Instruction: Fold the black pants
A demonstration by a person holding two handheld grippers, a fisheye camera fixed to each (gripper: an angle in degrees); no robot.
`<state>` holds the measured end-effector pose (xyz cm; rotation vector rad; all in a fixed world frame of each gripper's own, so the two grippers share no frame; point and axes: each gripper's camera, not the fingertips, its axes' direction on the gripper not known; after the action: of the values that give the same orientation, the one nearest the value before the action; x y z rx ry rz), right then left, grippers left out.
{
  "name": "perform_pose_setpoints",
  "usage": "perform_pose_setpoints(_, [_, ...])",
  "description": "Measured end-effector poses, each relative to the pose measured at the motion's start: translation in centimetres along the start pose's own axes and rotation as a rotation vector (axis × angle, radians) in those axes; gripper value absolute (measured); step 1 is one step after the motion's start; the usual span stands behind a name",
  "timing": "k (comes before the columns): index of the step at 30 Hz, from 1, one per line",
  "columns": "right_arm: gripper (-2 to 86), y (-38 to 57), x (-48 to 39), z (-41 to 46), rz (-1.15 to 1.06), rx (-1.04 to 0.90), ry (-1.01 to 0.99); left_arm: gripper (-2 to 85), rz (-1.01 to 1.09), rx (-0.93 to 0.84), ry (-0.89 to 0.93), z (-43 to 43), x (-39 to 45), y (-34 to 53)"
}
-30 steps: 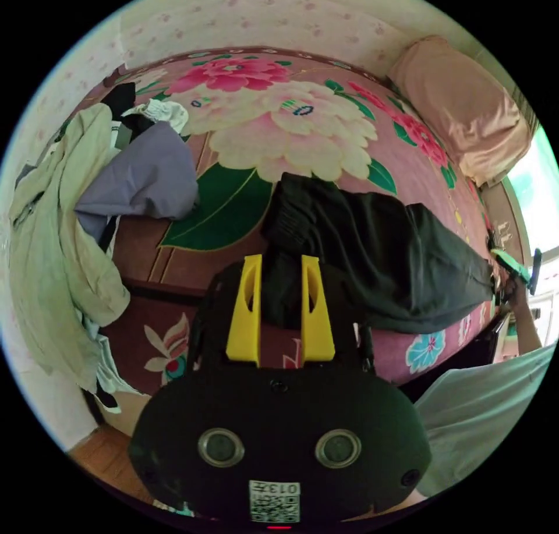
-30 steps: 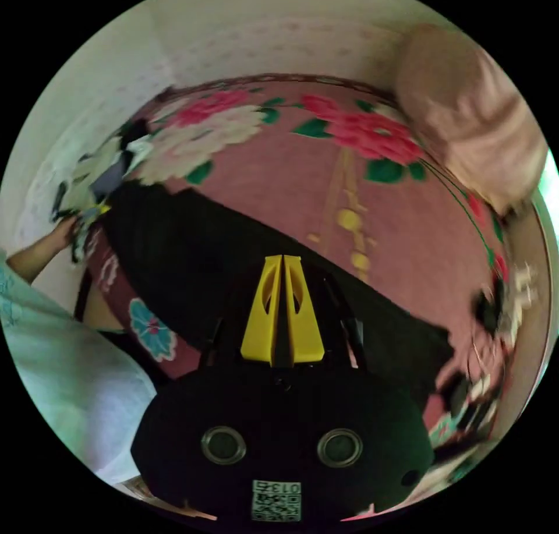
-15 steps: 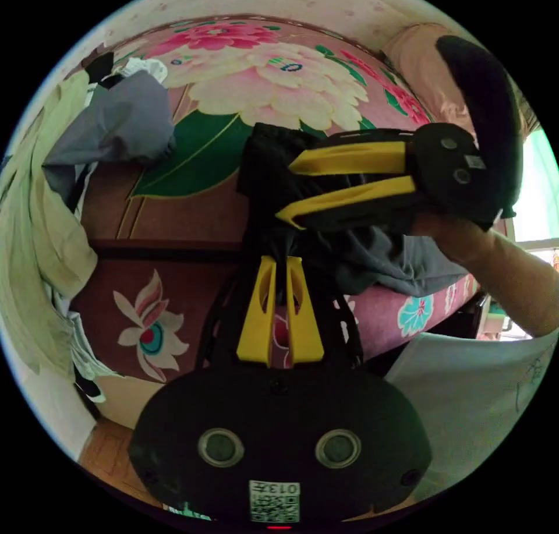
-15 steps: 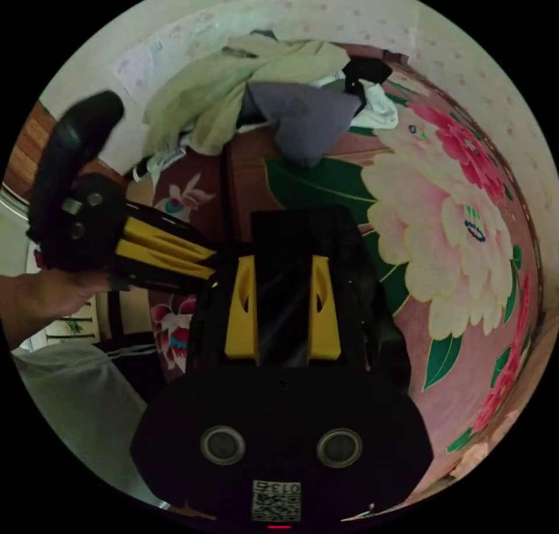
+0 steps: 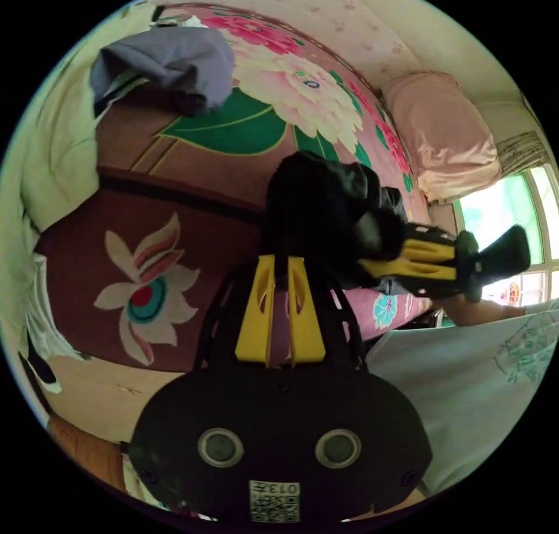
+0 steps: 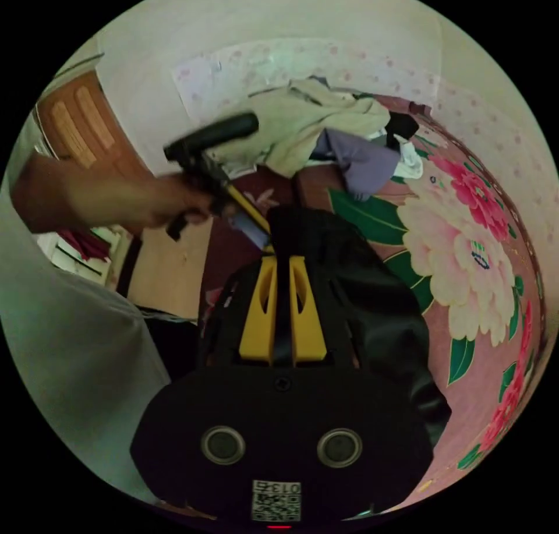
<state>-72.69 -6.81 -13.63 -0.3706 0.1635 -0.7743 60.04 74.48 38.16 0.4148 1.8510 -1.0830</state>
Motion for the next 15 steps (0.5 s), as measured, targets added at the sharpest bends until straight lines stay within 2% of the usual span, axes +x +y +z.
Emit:
perform_pose_setpoints(4, [3.4,-0.2,-1.4,4.4,-0.044,-0.19,0.009,7.1,-0.013,0.123,-0.034,-4.5,-2.7,0.8])
perform_pose_setpoints(6, [3.4,-0.2,-1.1,3.4,-0.033,-0.19,-0.014,9.6,0.035,0.15,-0.009,-5.1,-2.6,-0.4])
perform_pose_setpoints(12, [3.2,0.1,-1.8,-4.2,-0.034,-0.135,-0.022,17.3,0.264,0.046,-0.001,-1.4,1.8,-6.9])
perform_pose_setpoints(15, [3.9,1.4,-2.1,-9.3,0.047,-0.063,-0.004,18.2,0.268,-0.052,0.043,1.3,2.0,-8.6])
